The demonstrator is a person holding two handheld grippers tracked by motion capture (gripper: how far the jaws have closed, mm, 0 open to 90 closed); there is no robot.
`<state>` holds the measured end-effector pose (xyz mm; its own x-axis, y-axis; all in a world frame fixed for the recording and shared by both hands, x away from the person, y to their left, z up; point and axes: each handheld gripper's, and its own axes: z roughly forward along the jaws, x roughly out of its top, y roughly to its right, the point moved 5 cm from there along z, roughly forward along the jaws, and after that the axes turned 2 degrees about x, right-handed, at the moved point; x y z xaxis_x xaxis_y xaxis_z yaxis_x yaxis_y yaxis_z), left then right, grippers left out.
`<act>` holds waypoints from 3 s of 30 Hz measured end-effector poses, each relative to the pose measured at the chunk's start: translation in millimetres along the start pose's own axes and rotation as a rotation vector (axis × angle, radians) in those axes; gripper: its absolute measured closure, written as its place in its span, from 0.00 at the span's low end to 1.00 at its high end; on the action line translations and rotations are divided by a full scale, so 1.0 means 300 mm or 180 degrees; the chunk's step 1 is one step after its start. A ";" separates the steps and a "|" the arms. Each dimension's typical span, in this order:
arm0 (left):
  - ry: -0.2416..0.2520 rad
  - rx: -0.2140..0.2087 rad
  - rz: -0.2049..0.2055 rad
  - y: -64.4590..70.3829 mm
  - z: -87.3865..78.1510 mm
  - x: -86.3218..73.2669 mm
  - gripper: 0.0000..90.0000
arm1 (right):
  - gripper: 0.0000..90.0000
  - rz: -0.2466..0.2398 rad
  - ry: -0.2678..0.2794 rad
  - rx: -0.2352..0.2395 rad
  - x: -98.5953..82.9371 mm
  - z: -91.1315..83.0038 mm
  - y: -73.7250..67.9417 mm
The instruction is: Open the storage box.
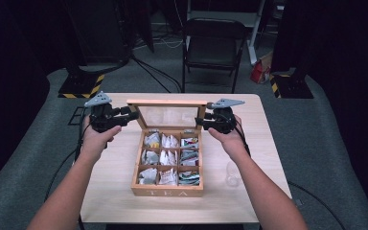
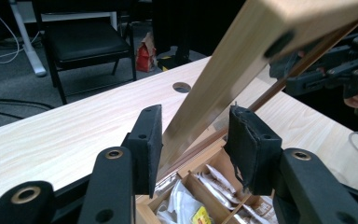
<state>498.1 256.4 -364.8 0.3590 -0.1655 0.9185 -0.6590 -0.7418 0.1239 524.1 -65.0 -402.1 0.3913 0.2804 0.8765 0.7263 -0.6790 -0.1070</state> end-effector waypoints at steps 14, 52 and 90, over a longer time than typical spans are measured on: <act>-0.0113 0.0105 0.0049 -0.037 0.075 -0.046 0.66 | 0.66 0.0097 0.0029 0.0014 0.007 0.009 0.013; -0.0069 0.0125 -0.0002 -0.082 0.139 -0.036 0.69 | 0.67 0.0203 -0.0014 -0.0071 0.015 0.040 0.050; -0.0075 0.0027 -0.0157 -0.135 0.191 -0.025 0.69 | 0.66 0.0242 -0.0074 -0.0106 -0.017 0.055 0.081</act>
<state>560.1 250.6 -398.3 0.4066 -0.1437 0.9022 -0.6345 -0.7549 0.1657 549.1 -71.6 -417.0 0.4579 0.2424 0.8553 0.6748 -0.7211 -0.1569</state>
